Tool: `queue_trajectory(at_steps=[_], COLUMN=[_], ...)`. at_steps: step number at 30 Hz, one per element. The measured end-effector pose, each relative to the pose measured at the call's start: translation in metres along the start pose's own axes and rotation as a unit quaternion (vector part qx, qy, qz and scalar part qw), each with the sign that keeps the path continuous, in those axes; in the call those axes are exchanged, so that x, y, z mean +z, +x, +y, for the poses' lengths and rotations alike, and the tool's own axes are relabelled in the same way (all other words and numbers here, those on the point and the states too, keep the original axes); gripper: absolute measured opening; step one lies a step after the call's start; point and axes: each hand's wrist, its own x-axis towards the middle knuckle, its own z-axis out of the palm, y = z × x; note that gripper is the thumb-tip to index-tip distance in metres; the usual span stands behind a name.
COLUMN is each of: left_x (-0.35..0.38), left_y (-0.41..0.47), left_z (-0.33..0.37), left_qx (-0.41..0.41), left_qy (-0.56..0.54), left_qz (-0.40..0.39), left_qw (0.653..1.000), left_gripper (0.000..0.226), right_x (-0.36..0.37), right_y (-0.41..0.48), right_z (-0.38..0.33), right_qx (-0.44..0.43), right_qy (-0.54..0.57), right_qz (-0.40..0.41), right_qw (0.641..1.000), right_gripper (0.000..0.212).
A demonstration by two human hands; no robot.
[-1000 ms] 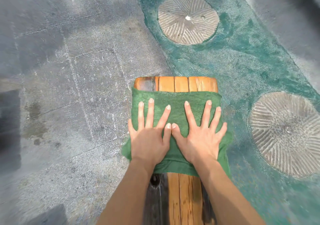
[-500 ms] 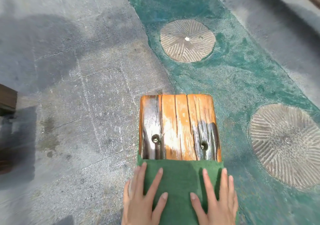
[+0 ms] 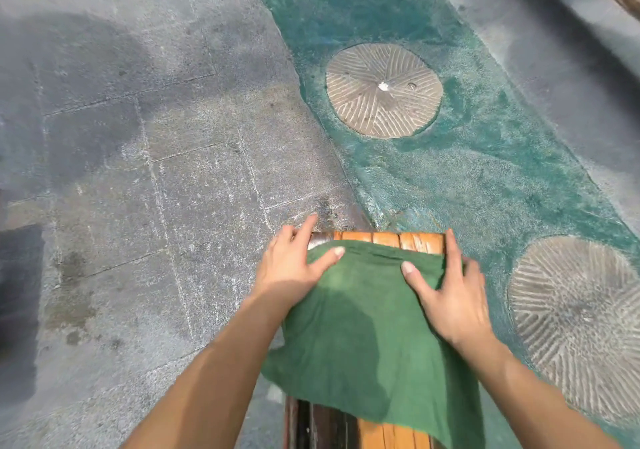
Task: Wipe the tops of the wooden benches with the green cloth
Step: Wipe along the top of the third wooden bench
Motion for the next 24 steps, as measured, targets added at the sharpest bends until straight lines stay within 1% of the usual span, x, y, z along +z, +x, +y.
queue_trajectory(at_steps=[1,2,4,6,7,8,10,11,13,14,15,16,17,19,20,22,23,24], left_x=[-0.005,-0.016,-0.023,-0.046,-0.049,-0.070,-0.087,-0.117,-0.139,-0.174,-0.189,-0.198,-0.233,-0.254,-0.291,-0.310,-0.342,-0.359], left_y=[0.010,0.023,0.036,0.042,0.046,0.047,0.041,0.043,0.036,0.026,0.021,0.017,0.006,-0.005,-0.017,-0.028,-0.034,-0.041], left_z=[0.006,0.007,0.017,0.025,0.025,0.029,0.023,0.033,0.022,0.028,0.024,0.018,0.024,0.017,0.027,0.022,0.031,0.032], left_qx=[0.018,0.029,0.058,0.070,0.084,0.098,0.107,0.115,0.116,0.117,0.129,0.144,0.149,0.161,0.149,0.135,0.120,0.101], left_qy=[0.057,0.091,0.149,0.188,0.203,0.214,0.206,0.200,0.155,0.134,0.128,0.135,0.148,0.166,0.166,0.171,0.178,0.184], left_qz=[0.004,0.013,-0.005,-0.021,-0.030,-0.034,-0.056,-0.047,-0.054,-0.051,-0.050,-0.056,-0.045,-0.048,-0.034,-0.037,-0.023,-0.035], left_qw=[0.998,0.995,0.987,0.979,0.975,0.971,0.971,0.972,0.980,0.983,0.982,0.979,0.977,0.972,0.974,0.975,0.977,0.977], left_gripper=[0.074,0.070,0.064,0.058,0.055,0.053,0.055,0.057,0.057,0.054,0.050,0.045,0.039,0.035,0.037,0.039,0.038,0.036], right_x=[-0.003,-0.008,-0.017,-0.036,-0.042,-0.059,-0.068,-0.098,-0.113,-0.147,-0.161,-0.167,-0.202,-0.222,-0.258,-0.273,-0.303,-0.313], right_y=[0.011,0.026,0.043,0.057,0.062,0.065,0.068,0.073,0.077,0.076,0.075,0.071,0.068,0.058,0.057,0.052,0.056,0.059], right_z=[-0.004,-0.019,-0.027,-0.050,-0.055,-0.071,-0.082,-0.104,-0.117,-0.140,-0.149,-0.152,-0.179,-0.189,-0.217,-0.226,-0.257,-0.264], right_qx=[0.012,0.018,0.047,0.016,-0.005,-0.026,-0.054,-0.069,-0.073,-0.083,-0.081,-0.079,-0.099,-0.118,-0.151,-0.183,-0.209,-0.212], right_qy=[-0.020,-0.045,-0.075,-0.113,-0.116,-0.121,-0.118,-0.109,-0.081,-0.077,-0.060,-0.020,-0.007,-0.005,-0.024,-0.055,-0.070,-0.087], right_qz=[0.003,-0.003,-0.026,-0.020,-0.010,-0.007,-0.015,-0.001,0.002,0.007,0.000,0.016,0.012,-0.013,-0.057,-0.137,-0.176,-0.215], right_qw=[1.000,0.999,0.996,0.993,0.993,0.992,0.991,0.992,0.994,0.993,0.995,0.997,0.995,0.993,0.987,0.972,0.959,0.949], right_gripper=[0.100,0.098,0.090,0.073,0.063,0.054,0.043,0.040,0.036,0.034,0.031,0.030,0.030,0.031,0.031,0.033,0.034,0.032])
